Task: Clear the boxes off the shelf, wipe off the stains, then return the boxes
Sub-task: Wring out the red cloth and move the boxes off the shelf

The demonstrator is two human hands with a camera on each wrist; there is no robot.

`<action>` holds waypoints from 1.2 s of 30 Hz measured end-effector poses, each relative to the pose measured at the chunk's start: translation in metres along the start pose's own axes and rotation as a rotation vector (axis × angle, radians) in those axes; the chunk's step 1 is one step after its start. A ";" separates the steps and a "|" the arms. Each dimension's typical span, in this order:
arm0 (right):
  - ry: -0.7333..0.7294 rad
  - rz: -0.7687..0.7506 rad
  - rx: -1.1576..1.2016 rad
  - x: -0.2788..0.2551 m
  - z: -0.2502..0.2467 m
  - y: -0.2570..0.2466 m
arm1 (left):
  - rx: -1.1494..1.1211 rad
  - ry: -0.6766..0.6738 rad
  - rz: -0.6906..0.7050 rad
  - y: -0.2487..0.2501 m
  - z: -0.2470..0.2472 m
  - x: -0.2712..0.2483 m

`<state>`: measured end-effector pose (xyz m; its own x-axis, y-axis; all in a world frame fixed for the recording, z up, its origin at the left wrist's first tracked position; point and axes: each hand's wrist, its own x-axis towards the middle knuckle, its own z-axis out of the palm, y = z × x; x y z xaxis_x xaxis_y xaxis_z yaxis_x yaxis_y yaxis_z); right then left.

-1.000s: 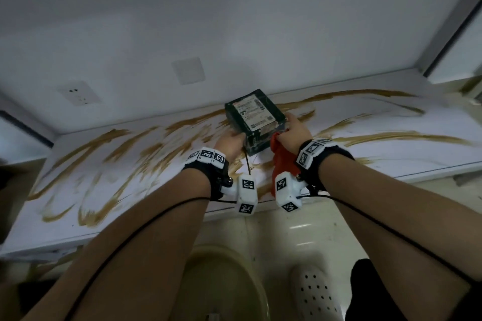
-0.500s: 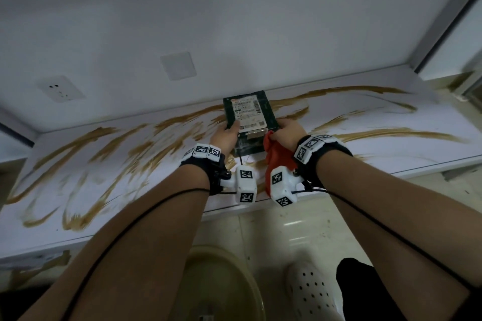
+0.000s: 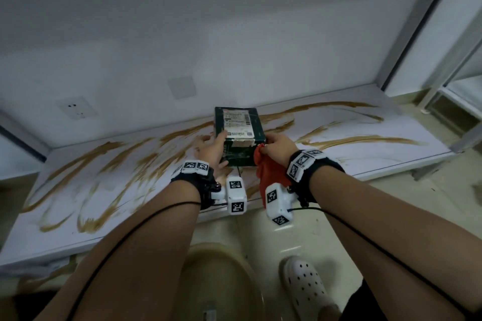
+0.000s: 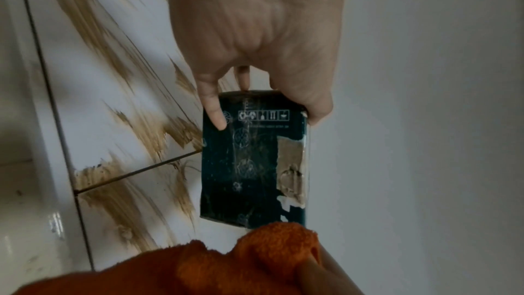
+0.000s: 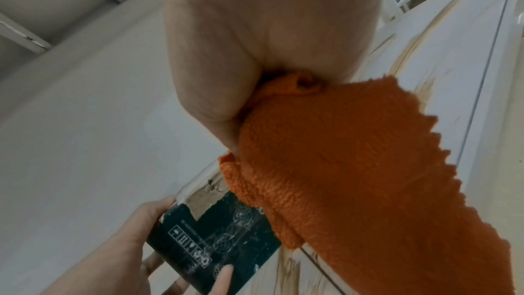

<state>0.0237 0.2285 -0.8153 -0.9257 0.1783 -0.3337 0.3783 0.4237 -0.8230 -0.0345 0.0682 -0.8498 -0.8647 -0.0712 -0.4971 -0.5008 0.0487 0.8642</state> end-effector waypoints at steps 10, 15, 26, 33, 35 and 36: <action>-0.140 -0.103 -0.048 -0.096 0.058 -0.075 | -0.098 0.079 0.070 0.007 -0.122 -0.076; -0.243 -0.209 -0.009 -0.142 0.131 -0.115 | -0.164 0.247 0.079 -0.007 -0.222 -0.126; -0.332 -0.431 -0.163 -0.224 0.283 -0.201 | -0.285 0.829 0.026 -0.056 -0.441 -0.241; -0.361 -0.540 -0.258 -0.246 0.341 -0.218 | -0.477 0.975 -0.068 -0.105 -0.513 -0.266; -0.366 -0.540 -0.259 -0.244 0.351 -0.218 | -0.491 0.972 -0.072 -0.113 -0.517 -0.263; -0.365 -0.537 -0.255 -0.244 0.354 -0.218 | -0.485 0.966 -0.078 -0.116 -0.518 -0.261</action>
<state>0.1648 -0.2221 -0.7172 -0.9105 -0.4054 -0.0810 -0.1838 0.5726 -0.7990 0.2684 -0.4353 -0.7798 -0.3302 -0.8221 -0.4639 -0.3017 -0.3737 0.8771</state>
